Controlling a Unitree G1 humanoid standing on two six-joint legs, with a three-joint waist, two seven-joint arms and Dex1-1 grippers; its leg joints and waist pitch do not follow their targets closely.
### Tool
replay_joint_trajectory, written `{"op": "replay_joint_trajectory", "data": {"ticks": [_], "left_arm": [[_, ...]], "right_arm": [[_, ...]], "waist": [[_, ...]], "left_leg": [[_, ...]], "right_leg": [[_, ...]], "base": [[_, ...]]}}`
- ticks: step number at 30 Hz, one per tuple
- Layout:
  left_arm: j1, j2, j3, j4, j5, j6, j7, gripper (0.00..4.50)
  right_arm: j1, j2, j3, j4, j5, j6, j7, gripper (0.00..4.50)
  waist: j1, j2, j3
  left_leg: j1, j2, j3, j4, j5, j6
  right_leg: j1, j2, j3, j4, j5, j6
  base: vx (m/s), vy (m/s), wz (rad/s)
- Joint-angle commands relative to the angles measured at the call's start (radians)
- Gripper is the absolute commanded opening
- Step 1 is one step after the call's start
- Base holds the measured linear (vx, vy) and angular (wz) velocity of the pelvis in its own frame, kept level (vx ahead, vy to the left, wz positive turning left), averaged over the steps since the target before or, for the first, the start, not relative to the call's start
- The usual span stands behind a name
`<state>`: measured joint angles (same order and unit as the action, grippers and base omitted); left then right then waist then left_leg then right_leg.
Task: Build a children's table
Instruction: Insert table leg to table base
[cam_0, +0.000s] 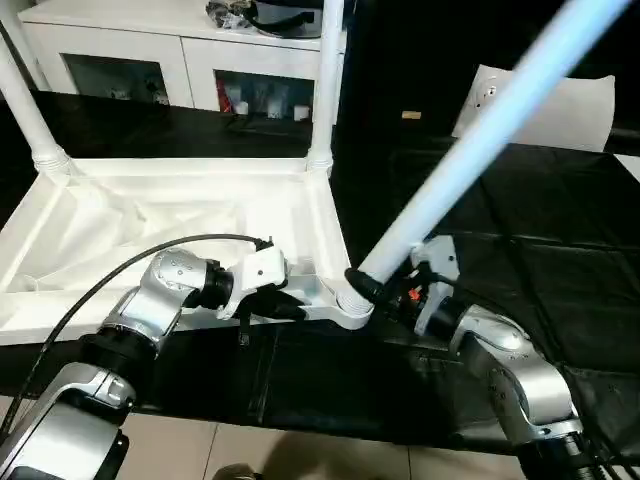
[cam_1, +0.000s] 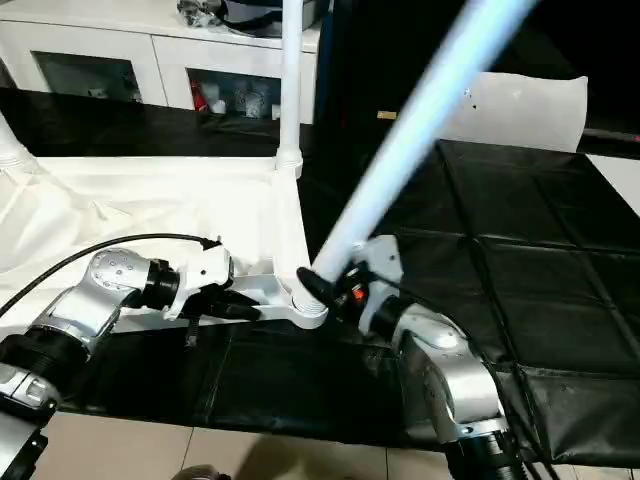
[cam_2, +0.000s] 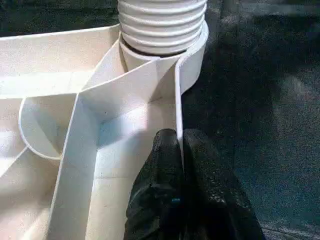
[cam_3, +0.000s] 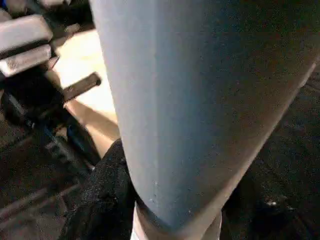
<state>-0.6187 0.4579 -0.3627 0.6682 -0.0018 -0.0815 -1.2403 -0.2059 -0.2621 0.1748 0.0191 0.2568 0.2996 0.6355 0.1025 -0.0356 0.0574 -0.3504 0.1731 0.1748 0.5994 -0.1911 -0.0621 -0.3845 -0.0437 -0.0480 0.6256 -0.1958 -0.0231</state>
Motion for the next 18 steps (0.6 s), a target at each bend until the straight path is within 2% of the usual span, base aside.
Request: {"op": "replay_joint_trajectory", "data": {"ticks": [1, 2, 4, 5, 6, 8, 11, 13, 14, 15, 18], "left_arm": [[-0.037, 0.025, 0.027, 0.011, 0.032, -0.007, 0.044, 0.0], [-0.036, 0.026, 0.024, 0.008, 0.036, -0.009, 0.042, 0.0], [-0.035, 0.032, 0.014, -0.002, 0.044, -0.013, 0.029, 0.0], [-0.035, 0.034, 0.011, -0.004, 0.046, -0.015, 0.025, 0.0], [-0.038, 0.036, 0.007, -0.003, 0.049, -0.02, 0.018, 0.0], [-0.043, 0.04, -0.001, 0.0, 0.055, -0.031, 0.008, 0.0], [-0.063, 0.038, -0.016, 0.014, 0.065, -0.055, -0.013, 0.0], [-0.065, 0.038, -0.019, 0.013, 0.067, -0.059, -0.021, 0.0], [-0.073, 0.038, -0.027, 0.016, 0.072, -0.068, -0.037, 0.0], [-0.076, 0.038, -0.031, 0.017, 0.075, -0.072, -0.044, 0.0], [-0.085, 0.043, -0.044, 0.021, 0.086, -0.09, -0.065, 0.0]], "right_arm": [[0.023, -0.039, 0.039, 0.043, -0.057, 0.035, 0.03, 1.89], [0.01, -0.041, 0.048, 0.052, -0.062, 0.033, 0.039, 1.89], [-0.027, -0.042, 0.068, 0.088, -0.072, 0.022, 0.066, 1.89], [-0.035, -0.043, 0.073, 0.095, -0.074, 0.019, 0.073, 1.89], [-0.05, -0.042, 0.081, 0.111, -0.076, 0.015, 0.087, 1.89], [-0.07, -0.041, 0.093, 0.131, -0.07, 0.008, 0.114, 1.89], [-0.1, -0.044, 0.122, 0.168, -0.049, -0.012, 0.203, 1.89], [-0.105, -0.048, 0.134, 0.173, -0.044, -0.017, 0.238, 1.89], [-0.108, -0.052, 0.147, 0.175, -0.037, -0.018, 0.274, 1.89], [-0.108, -0.054, 0.153, 0.174, -0.034, -0.018, 0.29, 1.89], [-0.107, -0.063, 0.172, 0.169, -0.027, -0.018, 0.343, 1.89]], "waist": [[-0.004, 0.003, -0.051], [-0.002, 0.008, -0.051], [-0.006, 0.0, -0.049], [-0.006, 0.003, -0.048], [-0.008, -0.004, -0.047], [-0.012, -0.002, -0.047], [-0.016, -0.01, -0.046], [-0.015, -0.009, -0.045], [-0.015, -0.009, -0.036], [-0.014, -0.01, -0.038], [-0.013, -0.01, -0.031]], "left_leg": [[0.014, 0.063, -0.031, -0.084, -0.308, -0.025], [0.014, 0.062, -0.032, -0.083, -0.306, -0.024], [0.014, 0.064, -0.032, -0.084, -0.305, -0.019], [0.016, 0.063, -0.032, -0.083, -0.321, -0.02], [0.016, 0.063, -0.032, -0.083, -0.328, -0.019], [0.015, 0.062, -0.035, -0.084, -0.333, -0.022], [0.014, 0.062, -0.036, -0.082, -0.334, -0.014], [0.017, 0.065, -0.035, -0.084, -0.332, -0.013], [0.016, 0.065, -0.035, -0.086, -0.337, -0.011], [0.017, 0.066, -0.035, -0.087, -0.339, -0.008], [0.015, 0.069, -0.035, -0.094, -0.33, -0.003]], "right_leg": [[0.022, -0.114, 0.06, -0.111, -0.464, -0.116], [0.022, -0.116, 0.06, -0.109, -0.466, -0.117], [0.019, -0.116, 0.058, -0.112, -0.497, -0.11], [0.017, -0.118, 0.058, -0.116, -0.519, -0.106], [0.015, -0.117, 0.057, -0.117, -0.533, -0.102], [0.016, -0.12, 0.056, -0.12, -0.562, -0.092], [0.014, -0.122, 0.056, -0.125, -0.594, -0.08], [0.012, -0.121, 0.056, -0.123, -0.578, -0.083], [0.007, -0.12, 0.057, -0.125, -0.574, -0.085], [0.01, -0.12, 0.058, -0.123, -0.558, -0.091], [0.011, -0.117, 0.059, -0.116, -0.489, -0.11]], "base": [[0.0, 0.0, 0.0], [0.0, 0.0, 0.0], [0.0, 0.0, 0.0], [0.0, 0.0, 0.0], [0.0, 0.0, 0.0], [0.0, 0.0, 0.0], [0.0, 0.0, 0.0], [0.0, 0.0, 0.0], [0.0, 0.0, 0.0], [0.0, 0.0, 0.0], [0.0, 0.0, 0.0]]}}
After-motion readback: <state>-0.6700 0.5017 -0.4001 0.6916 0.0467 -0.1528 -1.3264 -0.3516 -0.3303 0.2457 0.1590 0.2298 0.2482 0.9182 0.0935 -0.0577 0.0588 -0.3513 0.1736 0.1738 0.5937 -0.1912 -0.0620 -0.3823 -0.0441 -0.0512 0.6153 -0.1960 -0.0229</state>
